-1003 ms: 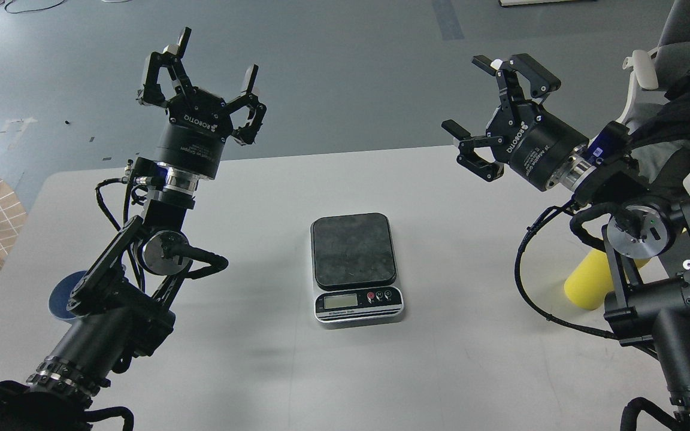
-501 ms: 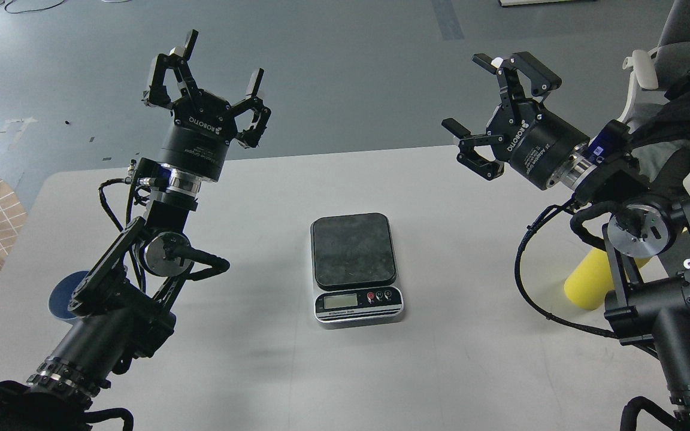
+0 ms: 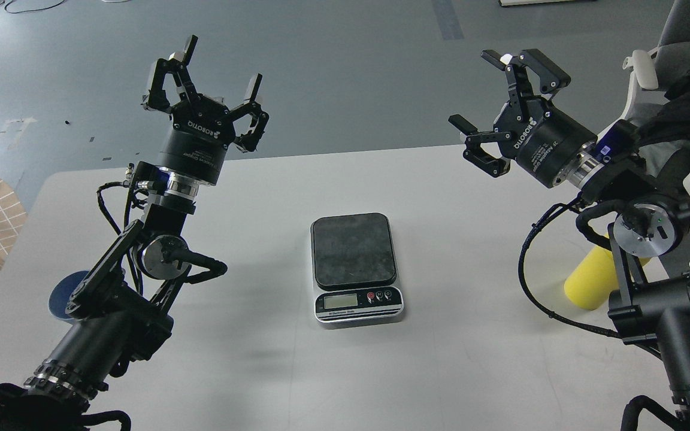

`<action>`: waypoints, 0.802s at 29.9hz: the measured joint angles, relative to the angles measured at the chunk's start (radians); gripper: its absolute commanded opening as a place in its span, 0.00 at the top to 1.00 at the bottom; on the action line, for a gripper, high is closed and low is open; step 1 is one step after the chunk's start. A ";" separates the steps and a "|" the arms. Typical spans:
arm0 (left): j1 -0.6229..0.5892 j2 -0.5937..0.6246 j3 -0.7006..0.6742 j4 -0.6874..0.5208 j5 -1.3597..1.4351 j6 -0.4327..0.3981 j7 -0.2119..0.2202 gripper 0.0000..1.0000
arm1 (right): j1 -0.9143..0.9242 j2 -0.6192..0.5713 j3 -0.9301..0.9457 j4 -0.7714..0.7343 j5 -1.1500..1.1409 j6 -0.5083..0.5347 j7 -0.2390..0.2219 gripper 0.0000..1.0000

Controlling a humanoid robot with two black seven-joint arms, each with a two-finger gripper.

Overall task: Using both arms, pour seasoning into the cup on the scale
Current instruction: 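Move the left gripper down toward the blue cup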

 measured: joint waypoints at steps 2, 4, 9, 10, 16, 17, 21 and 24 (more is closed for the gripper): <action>0.000 -0.001 -0.001 0.000 0.000 0.000 0.000 0.01 | 0.002 0.000 0.004 -0.001 0.000 -0.001 0.001 0.00; 0.000 -0.003 -0.003 0.000 -0.002 0.000 -0.005 0.01 | 0.003 0.000 0.007 -0.001 0.000 -0.002 0.001 0.00; 0.000 -0.008 0.002 0.001 -0.002 0.000 -0.007 0.01 | 0.004 0.000 0.023 -0.001 0.007 -0.003 0.006 0.00; -0.001 -0.008 0.003 0.001 -0.003 0.000 -0.007 0.01 | 0.004 0.000 0.026 -0.001 0.014 -0.004 0.010 0.00; -0.005 -0.007 0.004 0.001 -0.003 0.000 -0.007 0.01 | 0.003 0.000 0.029 -0.003 0.038 -0.004 0.021 0.00; -0.005 -0.008 0.004 0.001 -0.003 0.000 -0.008 0.01 | 0.003 0.000 0.029 -0.003 0.038 -0.004 0.022 0.00; -0.005 -0.006 -0.002 0.005 -0.003 0.000 -0.009 0.01 | 0.002 0.000 0.029 -0.003 0.039 -0.003 0.022 0.00; -0.013 0.010 -0.010 0.006 -0.001 0.000 -0.010 0.01 | 0.000 0.000 0.029 -0.003 0.039 -0.002 0.022 0.00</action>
